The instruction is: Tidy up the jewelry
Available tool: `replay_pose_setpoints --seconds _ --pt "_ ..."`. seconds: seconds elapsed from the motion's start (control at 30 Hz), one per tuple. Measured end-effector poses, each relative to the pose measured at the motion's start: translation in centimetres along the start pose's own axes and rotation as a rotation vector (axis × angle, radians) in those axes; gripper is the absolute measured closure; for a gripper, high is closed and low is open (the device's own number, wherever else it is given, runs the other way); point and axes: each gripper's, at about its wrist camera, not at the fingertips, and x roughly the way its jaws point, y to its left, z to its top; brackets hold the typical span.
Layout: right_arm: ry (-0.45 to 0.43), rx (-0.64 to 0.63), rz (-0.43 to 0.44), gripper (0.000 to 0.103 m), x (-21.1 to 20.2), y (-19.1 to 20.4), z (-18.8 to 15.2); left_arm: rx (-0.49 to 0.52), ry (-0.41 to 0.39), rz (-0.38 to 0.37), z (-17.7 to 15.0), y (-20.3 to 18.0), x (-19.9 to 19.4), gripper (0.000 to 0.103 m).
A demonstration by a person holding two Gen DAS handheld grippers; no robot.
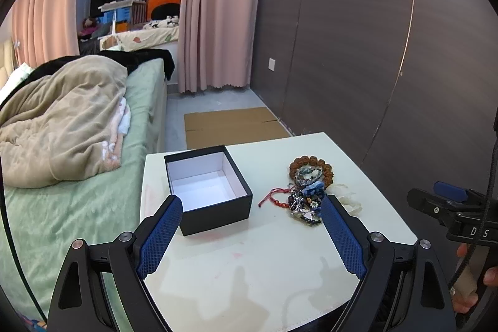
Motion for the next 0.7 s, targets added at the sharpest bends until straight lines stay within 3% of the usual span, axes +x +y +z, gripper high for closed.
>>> replay_pose_setpoints --seconds 0.33,0.6,0.7 --pt "0.018 0.037 -0.023 0.0 1.1 -1.3 0.8 -0.011 0.012 -0.016 0.8 0.3 1.1 0.012" --pt "0.049 0.179 -0.008 0.0 2.9 -4.4 1.8 -0.019 0.04 -0.052 1.8 -0.8 3.5 0.012" --pt "0.064 0.221 0.0 0.0 3.4 -5.4 1.9 -0.005 0.048 -0.062 2.0 -1.6 4.3 0.02"
